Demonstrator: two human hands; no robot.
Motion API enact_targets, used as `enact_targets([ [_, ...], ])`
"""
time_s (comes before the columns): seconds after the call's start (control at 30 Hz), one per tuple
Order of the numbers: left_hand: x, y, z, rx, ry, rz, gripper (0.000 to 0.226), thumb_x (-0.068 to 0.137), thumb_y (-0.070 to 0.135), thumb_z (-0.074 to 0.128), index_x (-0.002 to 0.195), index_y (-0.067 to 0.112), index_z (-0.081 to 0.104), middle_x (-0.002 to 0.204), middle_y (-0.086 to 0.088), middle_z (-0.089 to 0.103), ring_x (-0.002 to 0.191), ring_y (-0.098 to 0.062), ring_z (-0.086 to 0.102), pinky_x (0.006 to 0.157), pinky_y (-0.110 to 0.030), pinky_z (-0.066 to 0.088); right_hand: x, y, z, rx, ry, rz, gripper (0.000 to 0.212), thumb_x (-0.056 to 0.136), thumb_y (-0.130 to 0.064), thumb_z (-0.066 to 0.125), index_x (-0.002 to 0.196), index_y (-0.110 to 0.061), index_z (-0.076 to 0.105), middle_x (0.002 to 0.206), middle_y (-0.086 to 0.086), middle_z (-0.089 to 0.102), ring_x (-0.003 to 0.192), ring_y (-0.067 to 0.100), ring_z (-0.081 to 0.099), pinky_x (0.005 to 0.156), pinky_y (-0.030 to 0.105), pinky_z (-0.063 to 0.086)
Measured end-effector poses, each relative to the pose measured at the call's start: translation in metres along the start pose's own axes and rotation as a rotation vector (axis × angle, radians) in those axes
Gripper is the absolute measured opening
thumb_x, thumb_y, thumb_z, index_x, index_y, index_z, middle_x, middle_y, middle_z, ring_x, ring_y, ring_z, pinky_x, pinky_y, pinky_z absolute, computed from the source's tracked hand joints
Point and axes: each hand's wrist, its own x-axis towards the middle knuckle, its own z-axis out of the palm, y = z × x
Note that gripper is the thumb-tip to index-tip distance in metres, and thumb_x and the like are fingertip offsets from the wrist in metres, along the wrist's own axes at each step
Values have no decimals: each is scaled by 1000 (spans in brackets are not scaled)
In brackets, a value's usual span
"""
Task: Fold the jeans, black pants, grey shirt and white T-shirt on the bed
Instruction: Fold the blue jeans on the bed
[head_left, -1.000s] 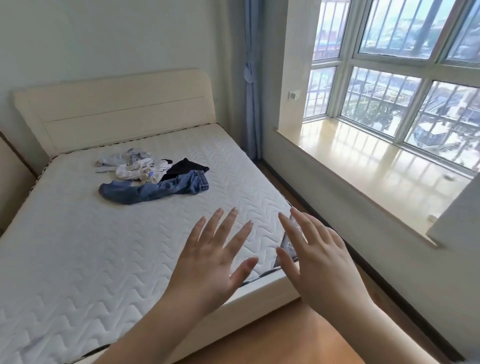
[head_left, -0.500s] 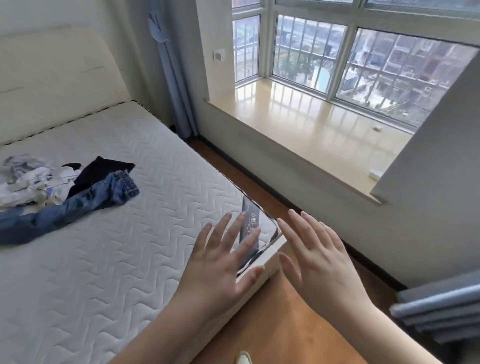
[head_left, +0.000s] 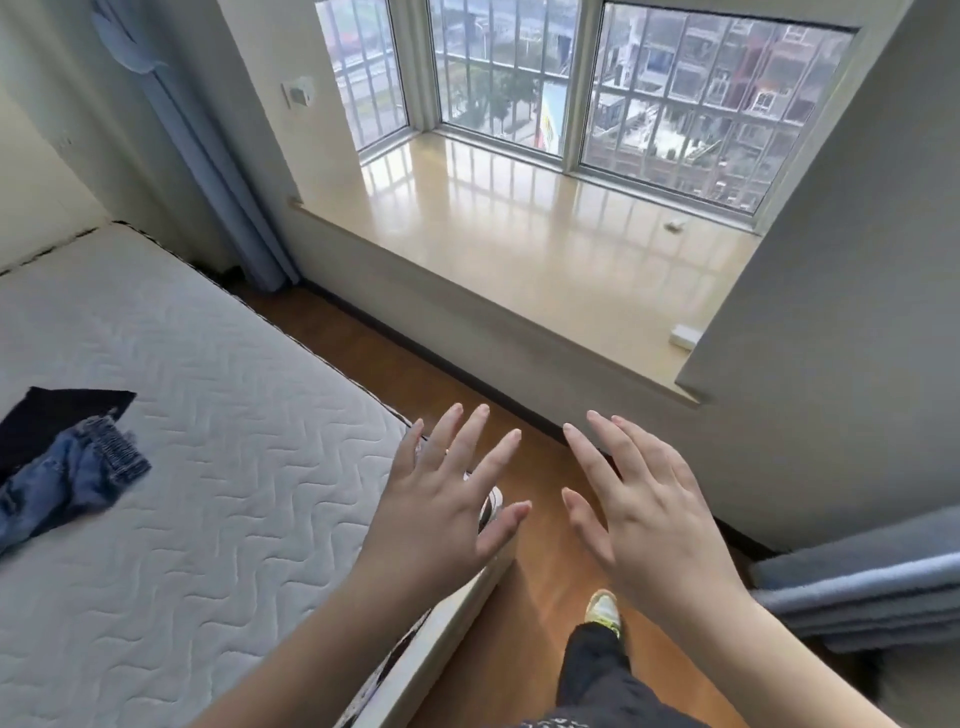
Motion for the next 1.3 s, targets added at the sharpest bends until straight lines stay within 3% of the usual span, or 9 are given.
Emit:
enact_targets([
  [0.2,119,13,17,5,-73,-93,73,87,75,1,153,44,9,164,5,4,151,-17,-5,121,-43,-5,100,92,-1,-14,-53,-37,55,94,-44,41,144,-20,48,147,6,47,137,27,42,111,46,37],
  [0.33,180,28,9,-14,-41,-183,67,91,68,18,149,38,33,158,0,30,148,-24,22,120,-48,17,157,143,4,-39,-91,-117,53,96,-43,40,142,-19,50,145,7,49,134,28,45,109,45,39],
  [0.47,218,23,10,-79,73,-269,60,91,57,35,141,26,52,144,-9,51,132,-36,47,103,-51,41,207,163,21,30,-143,-177,55,95,-41,54,145,-18,46,148,6,46,137,28,42,110,47,37],
  [0.73,271,-46,30,-18,106,-463,58,93,57,34,143,29,45,148,-6,45,135,-28,42,104,-50,38,322,148,71,38,-162,-367,57,96,-47,37,147,-22,42,150,3,43,138,25,39,113,38,24],
  [0.83,293,-79,36,-15,57,-523,61,94,61,26,148,34,36,155,-4,35,143,-27,31,114,-52,28,373,134,84,4,-171,-423,57,97,-48,33,146,-22,43,151,4,43,139,26,40,113,41,31],
  [1.03,325,-151,30,-66,35,-675,68,92,68,12,152,37,23,162,-2,19,149,-24,16,120,-47,12,452,92,96,27,-217,-546,57,98,-49,30,147,-23,43,152,2,41,141,22,37,114,40,29],
  [1.1,335,-174,24,-36,43,-704,65,94,65,16,151,35,26,160,-3,25,147,-25,22,119,-47,15,476,80,103,50,-237,-565,57,98,-49,29,148,-24,40,154,2,38,142,22,34,116,39,26],
  [1.2,347,-198,17,-32,100,-728,55,98,53,34,145,27,42,149,-9,43,137,-29,41,111,-47,34,509,65,113,95,-253,-599,57,98,-50,26,149,-25,37,156,1,35,143,22,32,116,40,26],
  [1.3,359,-222,17,-36,146,-780,51,98,47,40,143,25,47,144,-11,49,132,-31,47,105,-46,40,545,45,123,155,-225,-642,55,98,-48,30,144,-22,45,149,3,44,136,23,42,111,39,34],
])
